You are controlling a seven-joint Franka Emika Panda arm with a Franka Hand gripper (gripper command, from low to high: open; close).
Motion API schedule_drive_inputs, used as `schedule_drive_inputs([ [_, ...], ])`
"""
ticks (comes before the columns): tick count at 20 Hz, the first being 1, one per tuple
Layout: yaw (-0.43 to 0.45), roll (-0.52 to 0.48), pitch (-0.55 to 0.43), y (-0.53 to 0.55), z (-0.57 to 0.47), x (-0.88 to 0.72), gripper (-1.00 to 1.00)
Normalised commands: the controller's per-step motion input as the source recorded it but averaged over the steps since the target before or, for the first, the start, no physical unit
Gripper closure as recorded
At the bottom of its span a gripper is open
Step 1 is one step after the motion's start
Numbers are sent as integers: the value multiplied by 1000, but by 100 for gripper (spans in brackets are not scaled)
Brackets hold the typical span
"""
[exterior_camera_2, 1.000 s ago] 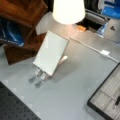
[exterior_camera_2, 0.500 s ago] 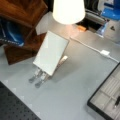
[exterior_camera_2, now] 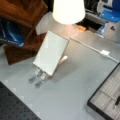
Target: Turn off the lamps. Pick up the book. Place the book on the shelf position.
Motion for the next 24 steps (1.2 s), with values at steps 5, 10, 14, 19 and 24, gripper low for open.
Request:
schedule_drive_inputs([
  [5, -99, -62, -48, 202, -126, 52, 100],
  [10, -87, -63, -44, 223, -145, 26, 100],
  [14, -85, -62, -43, 233, -154, -6, 100],
  [19, -105, -63, -62, 242, -207, -42, 100],
  [24, -135, -45, -93, 246, -323, -72, 100],
])
